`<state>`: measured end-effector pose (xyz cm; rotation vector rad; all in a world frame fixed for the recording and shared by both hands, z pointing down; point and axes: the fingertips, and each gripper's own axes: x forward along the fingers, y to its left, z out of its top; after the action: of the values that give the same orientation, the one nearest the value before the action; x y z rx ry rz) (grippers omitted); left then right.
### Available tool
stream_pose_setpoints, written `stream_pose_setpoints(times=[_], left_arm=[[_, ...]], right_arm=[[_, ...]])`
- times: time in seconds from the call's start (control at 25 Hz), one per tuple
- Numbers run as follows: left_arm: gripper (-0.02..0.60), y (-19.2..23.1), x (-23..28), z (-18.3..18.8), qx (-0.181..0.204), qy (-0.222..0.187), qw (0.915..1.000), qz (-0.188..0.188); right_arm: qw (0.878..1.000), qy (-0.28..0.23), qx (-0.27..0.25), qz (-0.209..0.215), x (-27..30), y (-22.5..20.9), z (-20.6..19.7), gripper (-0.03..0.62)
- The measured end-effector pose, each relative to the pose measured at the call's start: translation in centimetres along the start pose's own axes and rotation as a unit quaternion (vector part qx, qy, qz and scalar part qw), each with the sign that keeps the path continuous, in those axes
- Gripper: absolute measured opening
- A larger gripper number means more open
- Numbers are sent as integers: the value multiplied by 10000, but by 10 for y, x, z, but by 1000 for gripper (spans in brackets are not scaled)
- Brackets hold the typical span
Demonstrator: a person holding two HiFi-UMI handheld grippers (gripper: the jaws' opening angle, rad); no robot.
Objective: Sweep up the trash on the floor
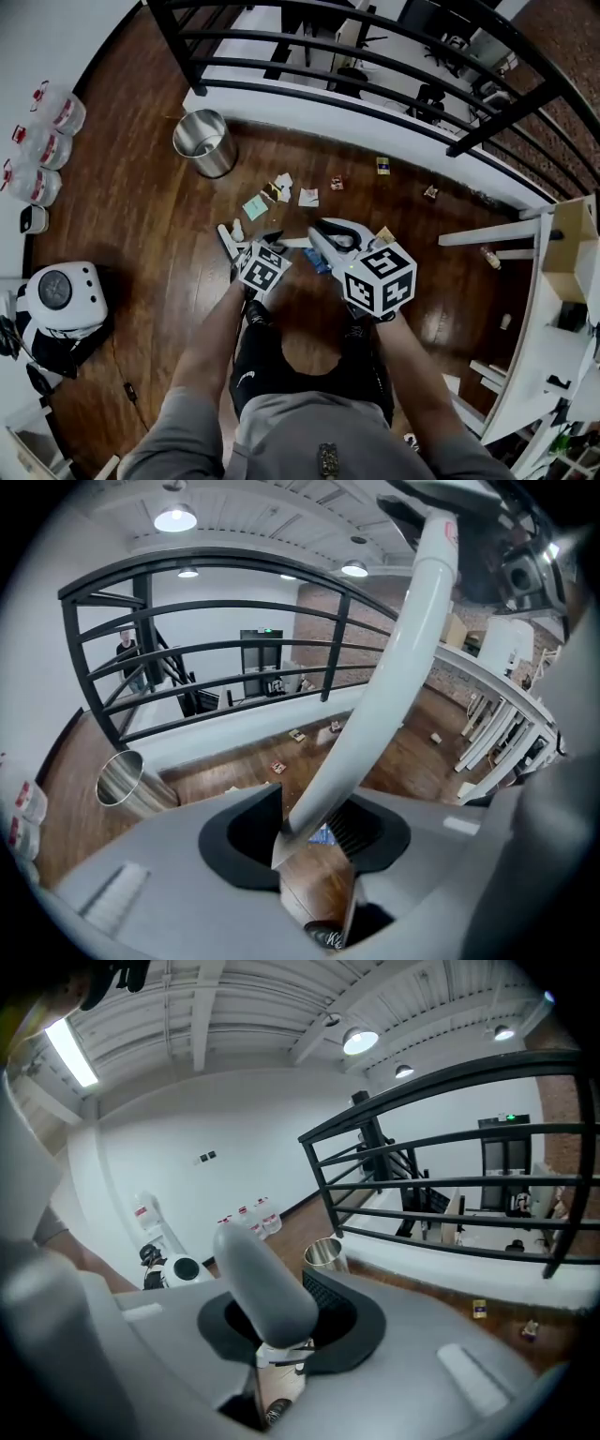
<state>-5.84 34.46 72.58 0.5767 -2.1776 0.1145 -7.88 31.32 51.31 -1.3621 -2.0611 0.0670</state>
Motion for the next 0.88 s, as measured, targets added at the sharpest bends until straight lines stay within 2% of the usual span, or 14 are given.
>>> stream_pose_setpoints(times=[0.24, 0.48, 0.88], left_arm=[[146, -43, 35, 46, 436, -84, 9969, -643], [147, -101, 75, 93, 896, -117, 9888, -1189], [149, -199, 128, 150, 1659, -179, 9640, -2068]], right_arm=[[9961, -125, 373, -787, -47, -51, 3, 58], [9859, -297, 699, -1489, -108, -104, -3, 57], [9590, -648, 1172, -2497, -205, -172, -25, 57]])
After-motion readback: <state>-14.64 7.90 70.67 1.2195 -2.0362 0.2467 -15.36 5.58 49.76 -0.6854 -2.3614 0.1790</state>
